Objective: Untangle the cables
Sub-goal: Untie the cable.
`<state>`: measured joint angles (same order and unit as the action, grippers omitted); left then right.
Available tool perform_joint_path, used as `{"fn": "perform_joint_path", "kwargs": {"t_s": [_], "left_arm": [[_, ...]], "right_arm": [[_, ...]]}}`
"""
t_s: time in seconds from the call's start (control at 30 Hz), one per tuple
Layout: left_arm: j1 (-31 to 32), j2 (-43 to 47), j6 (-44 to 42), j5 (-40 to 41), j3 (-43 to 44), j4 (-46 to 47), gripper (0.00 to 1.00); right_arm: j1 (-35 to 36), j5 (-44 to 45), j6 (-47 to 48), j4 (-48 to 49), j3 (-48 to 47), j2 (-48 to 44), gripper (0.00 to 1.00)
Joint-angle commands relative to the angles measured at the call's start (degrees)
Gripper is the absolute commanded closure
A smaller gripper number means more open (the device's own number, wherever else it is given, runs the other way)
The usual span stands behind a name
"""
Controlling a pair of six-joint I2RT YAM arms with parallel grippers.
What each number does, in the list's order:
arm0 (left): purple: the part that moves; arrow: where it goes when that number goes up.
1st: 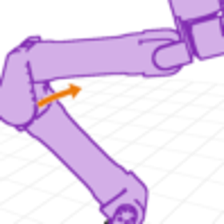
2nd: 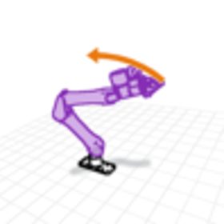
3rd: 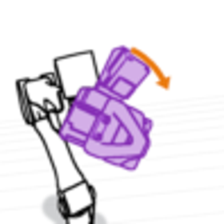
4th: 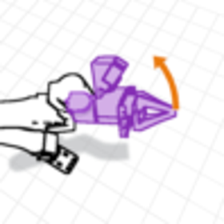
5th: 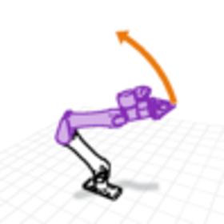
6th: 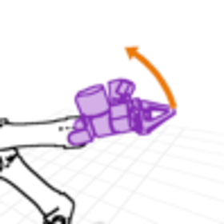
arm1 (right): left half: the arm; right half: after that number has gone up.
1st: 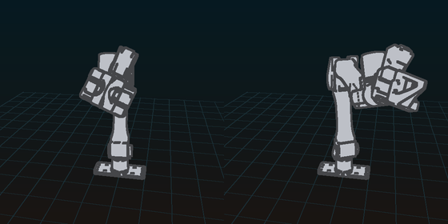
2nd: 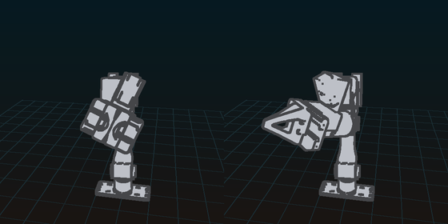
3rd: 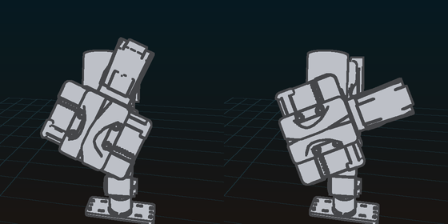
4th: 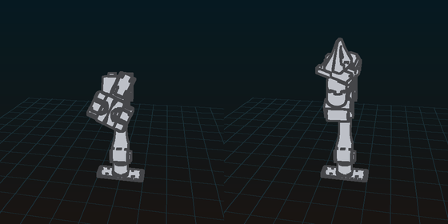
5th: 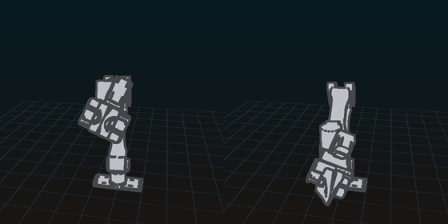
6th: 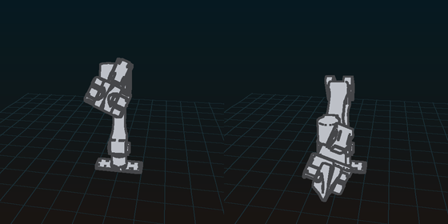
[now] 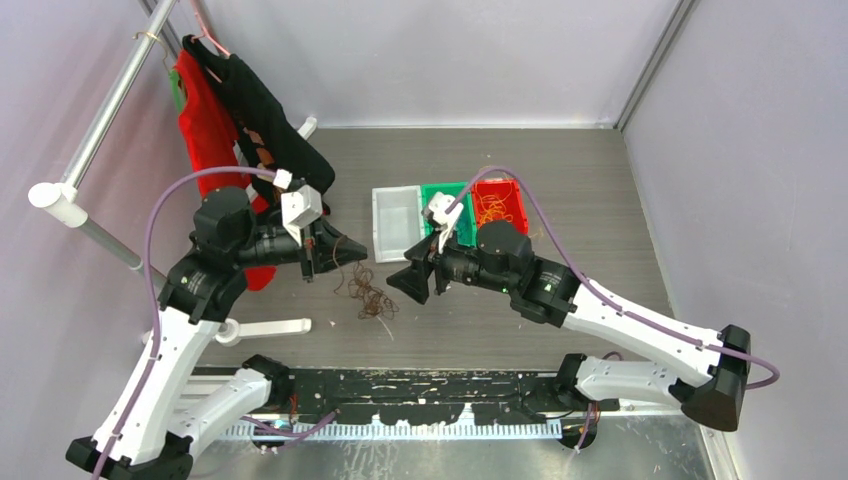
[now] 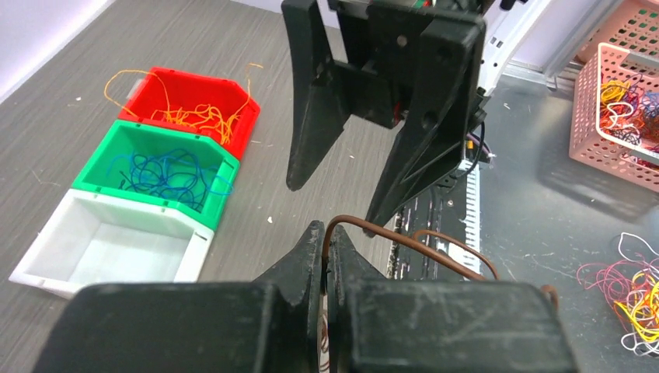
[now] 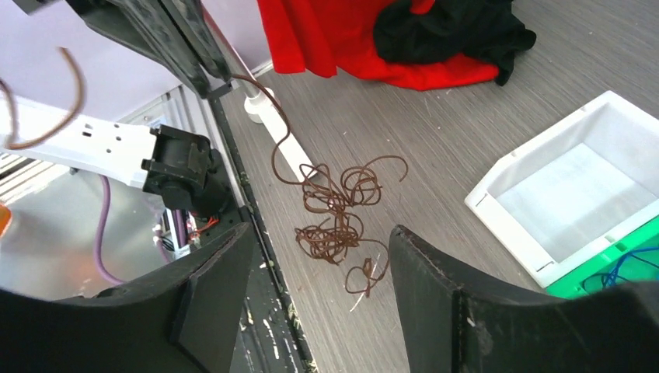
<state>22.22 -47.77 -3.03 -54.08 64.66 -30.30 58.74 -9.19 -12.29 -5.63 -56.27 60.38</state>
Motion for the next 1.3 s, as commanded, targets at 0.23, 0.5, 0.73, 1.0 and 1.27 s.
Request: {"fn": "perform_joint_path", "kwargs": {"t_s": [0.23,0.5,0.73,1.0,1.27], "left_arm": [[-0.11,-0.84,-0.53,-2.66,5.43,-3.49,1.00],[-0.16,-1.81,-0.05,-3.57,8.50,-4.02,1.00],[-0.16,-2.90,2.49,-4.90,13.65,-3.15,1.00],[-0.16,-4.78,4.41,-5.33,21.66,-2.03,1.00],[-0.14,-8.35,5.46,-3.73,30.68,2.38,1.00]], "right_arm": [[-0.03,-8.19,-4.87,23.14,-0.47,7.91,0.34],[-0.01,-12.15,-13.19,34.83,-0.60,16.77,0.46],[-0.02,-8.57,-17.27,42.87,1.75,23.23,0.60],[-0.02,-3.25,-17.37,44.46,6.15,28.48,0.62],[0.02,1.85,-18.42,44.08,9.97,32.47,0.58]]}}
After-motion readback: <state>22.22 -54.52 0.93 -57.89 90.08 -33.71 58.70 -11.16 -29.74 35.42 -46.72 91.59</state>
